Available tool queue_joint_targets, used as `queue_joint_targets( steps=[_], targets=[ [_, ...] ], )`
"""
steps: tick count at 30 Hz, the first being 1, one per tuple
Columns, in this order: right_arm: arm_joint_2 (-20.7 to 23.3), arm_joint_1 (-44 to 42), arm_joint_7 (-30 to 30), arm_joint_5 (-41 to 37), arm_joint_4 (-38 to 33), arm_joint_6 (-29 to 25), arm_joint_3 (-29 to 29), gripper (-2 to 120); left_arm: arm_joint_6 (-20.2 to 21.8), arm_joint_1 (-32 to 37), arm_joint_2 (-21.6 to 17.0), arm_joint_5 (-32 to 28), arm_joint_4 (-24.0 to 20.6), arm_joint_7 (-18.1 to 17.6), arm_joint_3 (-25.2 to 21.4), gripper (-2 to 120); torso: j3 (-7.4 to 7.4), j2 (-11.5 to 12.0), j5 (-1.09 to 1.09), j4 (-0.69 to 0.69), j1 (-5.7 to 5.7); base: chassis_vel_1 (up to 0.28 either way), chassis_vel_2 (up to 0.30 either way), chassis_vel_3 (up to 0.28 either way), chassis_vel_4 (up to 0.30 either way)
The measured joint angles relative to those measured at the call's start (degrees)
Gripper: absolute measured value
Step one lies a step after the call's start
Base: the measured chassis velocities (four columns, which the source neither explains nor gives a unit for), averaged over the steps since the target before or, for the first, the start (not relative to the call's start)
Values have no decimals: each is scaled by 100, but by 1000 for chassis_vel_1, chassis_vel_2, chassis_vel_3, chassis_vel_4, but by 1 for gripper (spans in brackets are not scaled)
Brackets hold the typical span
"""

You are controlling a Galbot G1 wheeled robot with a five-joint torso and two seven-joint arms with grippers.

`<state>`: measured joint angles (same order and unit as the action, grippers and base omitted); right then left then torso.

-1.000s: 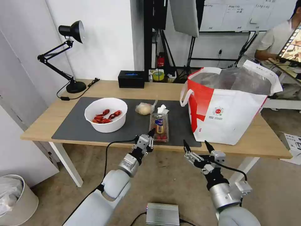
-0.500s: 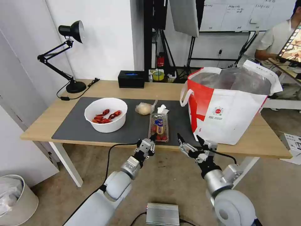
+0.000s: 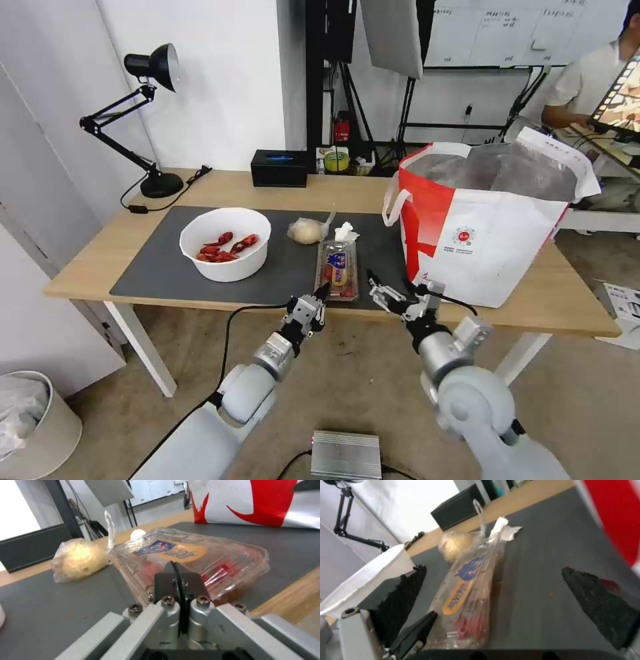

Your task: Pick up the trash from the table and place it into the takeout bag.

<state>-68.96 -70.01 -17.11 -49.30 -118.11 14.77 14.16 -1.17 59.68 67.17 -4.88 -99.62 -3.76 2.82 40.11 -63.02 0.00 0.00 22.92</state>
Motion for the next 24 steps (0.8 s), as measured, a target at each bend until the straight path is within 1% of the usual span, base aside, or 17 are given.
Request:
queue_joint_targets(
  steps=[7,11,14,19,21,24],
  targets=[
    [-128,649,-162,-369,495,146,-263,100,-1,6,90,-27,42,-45,19,0,0,0,0,1,0,0,0,0,0],
    [-156,749,-193,-447,584,182,-292,100,-3,6,97,-27,54,-49,18,0,0,0,0,1,0,0,0,0,0],
    [-230,961,-312,-669,777,304,-340,100,-3,7,110,-29,60,-45,4,0,0,0,0,0,0,0,0,0,0],
    [-302,1082,-463,-968,864,429,-352,100,-5,17,109,-30,60,-45,-37,0,0,0,0,-1,0,0,0,0,0],
    [-414,1169,-595,-1199,933,574,-358,100,-19,27,87,-30,61,-47,-54,0,0,0,-1,-1,0,0,0,0,0],
    [-520,1253,-698,-1288,1010,696,-382,100,-40,29,51,-47,70,-49,-41,0,0,0,0,0,0,0,0,0,0]
  ],
)
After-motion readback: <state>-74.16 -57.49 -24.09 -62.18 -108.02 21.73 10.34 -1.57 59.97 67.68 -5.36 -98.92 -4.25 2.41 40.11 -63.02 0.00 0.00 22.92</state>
